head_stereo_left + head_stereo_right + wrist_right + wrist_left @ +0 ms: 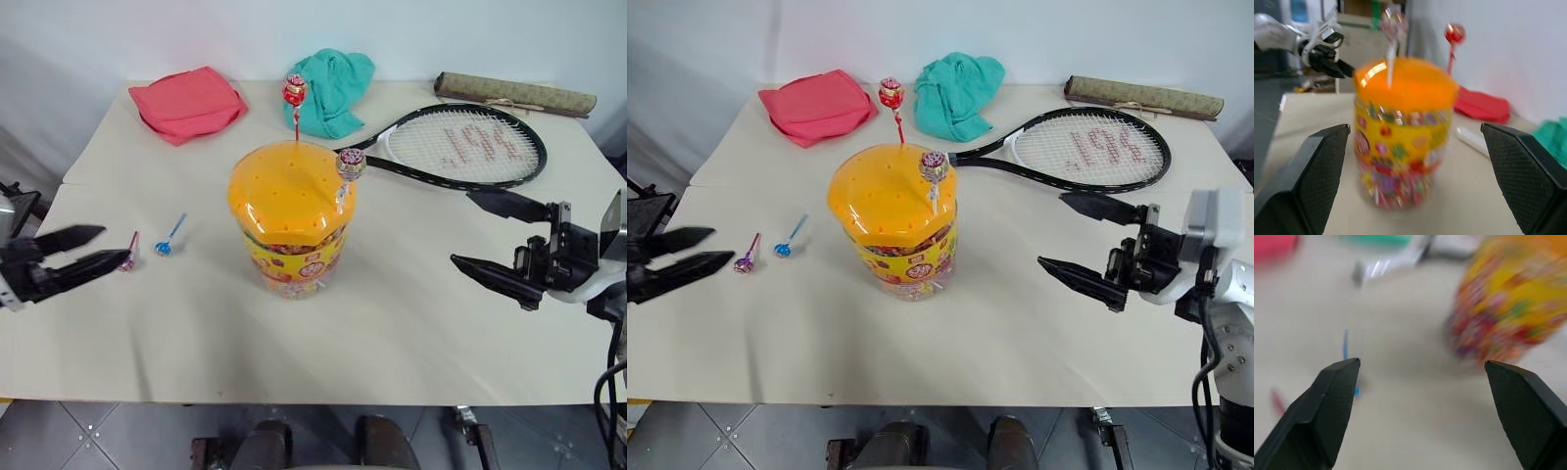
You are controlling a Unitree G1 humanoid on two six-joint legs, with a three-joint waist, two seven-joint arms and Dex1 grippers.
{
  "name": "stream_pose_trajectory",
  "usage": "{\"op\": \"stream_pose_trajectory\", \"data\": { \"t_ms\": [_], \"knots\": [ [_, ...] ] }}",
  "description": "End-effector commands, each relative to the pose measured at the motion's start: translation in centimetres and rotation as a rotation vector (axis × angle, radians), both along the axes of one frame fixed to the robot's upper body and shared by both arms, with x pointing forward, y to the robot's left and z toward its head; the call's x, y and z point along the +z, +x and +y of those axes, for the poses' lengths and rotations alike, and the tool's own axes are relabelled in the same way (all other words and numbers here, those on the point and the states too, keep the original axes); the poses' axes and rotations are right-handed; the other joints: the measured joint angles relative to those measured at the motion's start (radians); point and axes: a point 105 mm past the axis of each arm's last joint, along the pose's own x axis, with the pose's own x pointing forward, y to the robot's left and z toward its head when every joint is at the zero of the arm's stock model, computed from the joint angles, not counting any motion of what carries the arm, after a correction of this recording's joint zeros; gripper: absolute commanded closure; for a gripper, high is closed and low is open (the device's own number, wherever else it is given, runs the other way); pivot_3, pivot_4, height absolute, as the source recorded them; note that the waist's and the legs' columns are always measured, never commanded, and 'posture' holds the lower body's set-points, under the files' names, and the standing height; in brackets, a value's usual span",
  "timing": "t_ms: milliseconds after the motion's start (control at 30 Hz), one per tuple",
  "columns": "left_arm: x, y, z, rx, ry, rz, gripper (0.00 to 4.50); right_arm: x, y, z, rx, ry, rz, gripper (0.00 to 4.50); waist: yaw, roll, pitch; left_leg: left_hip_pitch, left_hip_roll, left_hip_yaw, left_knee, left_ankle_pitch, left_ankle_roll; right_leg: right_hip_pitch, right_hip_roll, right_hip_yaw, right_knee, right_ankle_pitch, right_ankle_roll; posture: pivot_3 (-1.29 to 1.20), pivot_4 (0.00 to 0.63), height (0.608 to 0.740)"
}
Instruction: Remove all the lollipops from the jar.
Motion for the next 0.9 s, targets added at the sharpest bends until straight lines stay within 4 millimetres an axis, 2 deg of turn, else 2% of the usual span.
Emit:
{"op": "stream_pose_trajectory", "data": {
  "t_ms": [33, 133, 267, 600, 700, 900],
  "knots": [
    [3.1, -0.9, -1.5, -0.155, -0.022, -0.106, 0.17, 0.7, 0.1, 2.2, 0.026, 0.017, 0.005, 0.0, 0.001, 0.0, 0.0, 0.0, 0.0, 0.0, 0.0, 0.0, 0.0, 0.0, 0.0, 0.0, 0.0, 0.0, 0.0, 0.0, 0.15, 0.74],
    [4.1, -0.9, -4.3, -0.275, -0.03, -0.123, 0.17, 1.0, 0.6, 4.0, 0.049, 0.032, -0.013, 0.0, 0.005, -0.001, 0.0, 0.0, -0.001, -0.004, 0.001, 0.0, 0.0, 0.0, -0.001, 0.0, 0.003, 0.0, 0.0, 0.0, 0.15, 0.74],
    [4.0, -1.0, -7.0, -0.359, -0.007, -0.133, 0.07, 0.8, 1.2, 6.0, 0.067, 0.022, -0.005, 0.0, -0.002, -0.001, 0.0, -0.001, -0.002, -0.005, 0.001, 0.0, 0.0, 0.0, -0.001, 0.0, 0.004, 0.0, 0.0, 0.0, 0.15, 0.74],
    [3.9, -1.1, -8.8, -0.419, -0.006, -0.195, 0.07, 0.7, 1.4, 9.5, 0.147, 0.041, -0.011, 0.0, -0.029, -0.001, 0.0, -0.001, -0.002, -0.004, -0.001, 0.0, 0.0, -0.002, 0.0, -0.001, 0.005, 0.0, 0.0, 0.0, 0.15, 0.74],
    [3.9, -1.1, -9.0, -0.422, -0.006, -0.202, 0.0, 0.6, 1.8, 10.4, 0.161, 0.041, -0.014, 0.62, -0.029, -0.001, 0.0, 0.0, -0.002, -0.004, -0.001, 0.0, 0.0, -0.003, 0.0, -0.001, 0.006, 0.0, 0.0, 0.0, 0.15, 0.74],
    [3.5, -1.2, -8.6, -0.403, 0.0, -0.214, 0.0, 0.9, 2.1, 11.3, 0.187, 0.042, -0.025, 2.65, -0.029, -0.001, 0.0, -0.001, -0.002, -0.005, -0.001, 0.0, 0.0, -0.003, 0.0, -0.001, 0.006, 0.0, 0.0, 0.0, 0.15, 0.74]
  ]
}}
